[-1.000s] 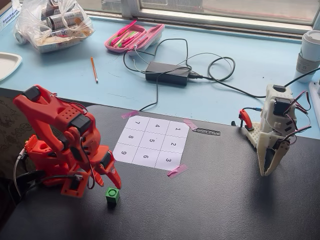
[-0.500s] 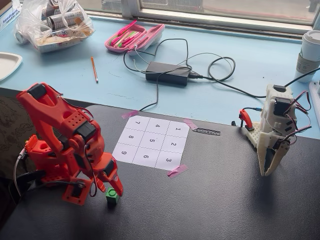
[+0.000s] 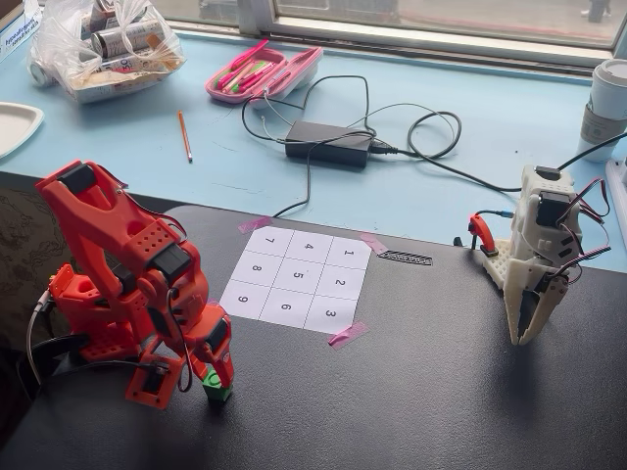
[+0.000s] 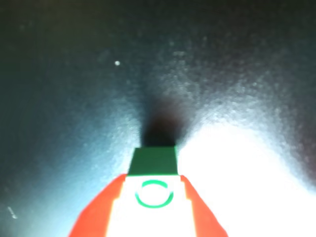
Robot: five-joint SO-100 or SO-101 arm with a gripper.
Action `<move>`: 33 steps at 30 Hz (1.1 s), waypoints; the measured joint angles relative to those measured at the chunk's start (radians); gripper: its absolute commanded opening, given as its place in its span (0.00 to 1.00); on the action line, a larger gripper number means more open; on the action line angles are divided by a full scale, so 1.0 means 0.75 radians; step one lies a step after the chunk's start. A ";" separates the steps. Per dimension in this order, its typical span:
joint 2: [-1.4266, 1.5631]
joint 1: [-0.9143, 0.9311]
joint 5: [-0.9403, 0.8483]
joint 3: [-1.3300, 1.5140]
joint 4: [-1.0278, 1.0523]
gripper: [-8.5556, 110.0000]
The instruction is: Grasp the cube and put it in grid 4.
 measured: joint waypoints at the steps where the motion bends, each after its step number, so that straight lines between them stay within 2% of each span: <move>1: -0.010 -0.006 0.000 -0.039 0.027 0.07; 13: -0.233 -0.237 0.082 -0.798 0.485 0.07; 23: -0.571 -0.683 0.139 -1.561 0.855 0.07; 33: -0.898 -1.162 0.141 -1.914 0.957 0.07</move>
